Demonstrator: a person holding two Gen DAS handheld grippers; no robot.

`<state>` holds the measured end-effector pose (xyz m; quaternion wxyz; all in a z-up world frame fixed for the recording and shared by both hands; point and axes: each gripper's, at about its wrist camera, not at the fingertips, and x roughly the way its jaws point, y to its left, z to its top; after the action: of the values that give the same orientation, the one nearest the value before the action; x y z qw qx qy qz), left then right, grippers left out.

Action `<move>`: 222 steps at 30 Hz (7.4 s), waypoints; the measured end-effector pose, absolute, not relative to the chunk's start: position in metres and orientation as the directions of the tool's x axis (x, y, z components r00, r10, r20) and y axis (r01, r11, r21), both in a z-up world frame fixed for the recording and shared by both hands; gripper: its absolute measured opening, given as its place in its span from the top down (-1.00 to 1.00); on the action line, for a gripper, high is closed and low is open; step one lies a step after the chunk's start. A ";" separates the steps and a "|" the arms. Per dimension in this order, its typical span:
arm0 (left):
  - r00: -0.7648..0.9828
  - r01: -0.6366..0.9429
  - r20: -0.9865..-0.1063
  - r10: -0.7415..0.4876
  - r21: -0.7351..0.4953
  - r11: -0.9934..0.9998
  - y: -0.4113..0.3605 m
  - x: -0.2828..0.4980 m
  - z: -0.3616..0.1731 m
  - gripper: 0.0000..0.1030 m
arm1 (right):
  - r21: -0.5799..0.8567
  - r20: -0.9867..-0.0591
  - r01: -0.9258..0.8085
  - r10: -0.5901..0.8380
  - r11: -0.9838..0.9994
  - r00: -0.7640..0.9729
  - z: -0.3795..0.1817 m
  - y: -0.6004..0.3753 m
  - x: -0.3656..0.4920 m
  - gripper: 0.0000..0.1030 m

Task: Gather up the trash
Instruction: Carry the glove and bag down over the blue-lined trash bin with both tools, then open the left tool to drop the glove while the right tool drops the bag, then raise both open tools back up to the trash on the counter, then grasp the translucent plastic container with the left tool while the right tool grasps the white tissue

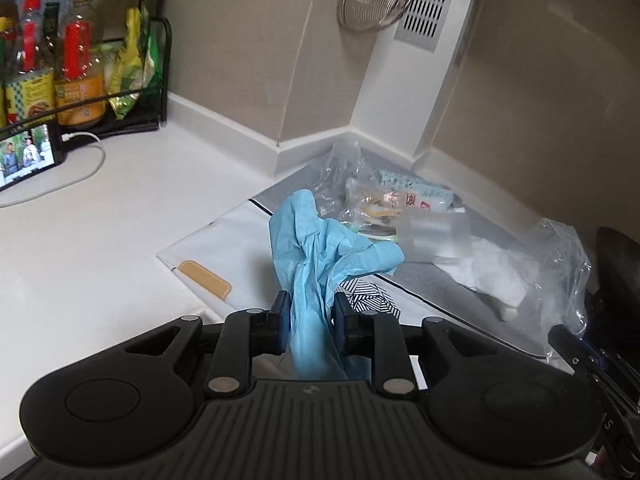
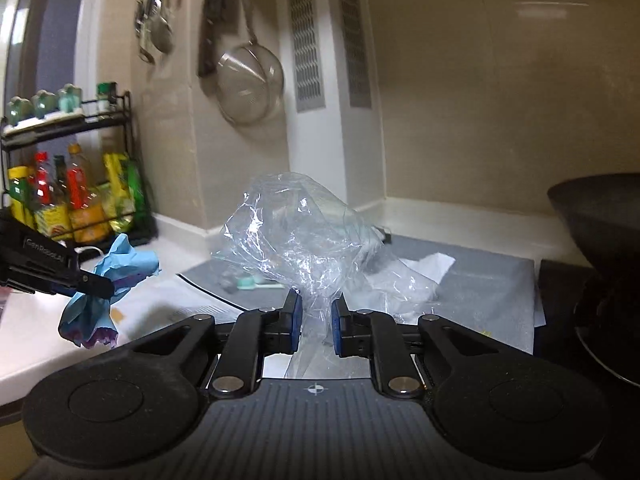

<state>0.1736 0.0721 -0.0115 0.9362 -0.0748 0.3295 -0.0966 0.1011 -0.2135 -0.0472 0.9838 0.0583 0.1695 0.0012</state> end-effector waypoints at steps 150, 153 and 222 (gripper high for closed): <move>0.722 -0.114 -0.688 0.071 -0.018 0.993 0.173 -0.084 -0.157 -1.00 | 0.221 -0.642 -0.184 0.285 0.958 0.712 -0.128 -0.060 -0.059 -1.00; 0.737 -0.122 -0.672 0.077 -0.020 0.992 0.174 -0.089 -0.151 -1.00 | 0.209 -0.625 -0.192 0.282 0.959 0.728 -0.122 -0.059 -0.065 -1.00; 0.826 0.298 -0.512 -0.234 0.045 0.953 -0.046 0.258 -0.031 -1.00 | 0.172 -0.435 0.346 -0.244 0.922 0.867 -0.086 -0.259 0.203 -1.00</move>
<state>0.2582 -0.0461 -0.0315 0.9536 0.0614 0.2594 -0.1396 0.2034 -0.2586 -0.0856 0.9583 0.1230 0.2070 -0.1537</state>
